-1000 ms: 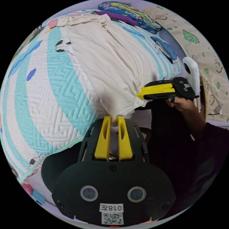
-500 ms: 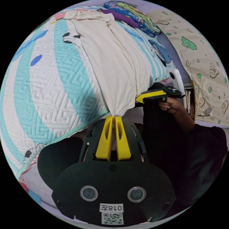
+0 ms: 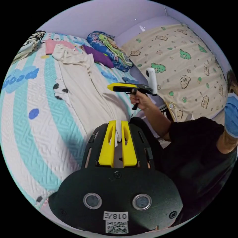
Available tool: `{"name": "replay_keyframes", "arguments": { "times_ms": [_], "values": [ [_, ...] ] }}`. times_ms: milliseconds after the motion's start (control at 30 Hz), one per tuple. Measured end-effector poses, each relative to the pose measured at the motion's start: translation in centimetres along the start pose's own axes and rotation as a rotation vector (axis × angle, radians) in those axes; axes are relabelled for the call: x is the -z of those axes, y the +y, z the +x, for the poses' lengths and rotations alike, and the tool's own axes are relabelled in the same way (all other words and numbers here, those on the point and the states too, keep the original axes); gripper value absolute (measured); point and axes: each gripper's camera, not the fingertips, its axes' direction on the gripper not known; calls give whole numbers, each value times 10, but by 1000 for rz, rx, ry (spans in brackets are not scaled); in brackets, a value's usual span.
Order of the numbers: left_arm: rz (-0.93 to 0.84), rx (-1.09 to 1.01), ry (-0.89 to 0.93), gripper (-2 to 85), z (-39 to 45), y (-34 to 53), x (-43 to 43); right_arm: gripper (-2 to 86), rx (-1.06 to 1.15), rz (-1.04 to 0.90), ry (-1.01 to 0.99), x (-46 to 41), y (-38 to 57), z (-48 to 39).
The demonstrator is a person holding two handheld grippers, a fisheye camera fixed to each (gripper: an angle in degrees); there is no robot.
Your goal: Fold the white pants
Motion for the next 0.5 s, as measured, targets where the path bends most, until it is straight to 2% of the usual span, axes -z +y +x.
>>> {"name": "replay_keyframes", "arguments": {
  "times_ms": [167, 333, 400, 500],
  "values": [
    [206, -72, 38, 38, -51, -16, 32, 64, 150, 136, 200, -25, -61, -16],
    [500, -126, 103, 24, -112, 5, 71, 65, 530, 187, 429, -77, -113, -51],
    [645, -128, 124, 6, -139, 35, 85, 65, 580, 182, 444, -93, -133, -55],
    [775, -91, 174, -3, -169, 60, 102, 74, 522, 188, 408, -107, -172, -51]
  ]
}}
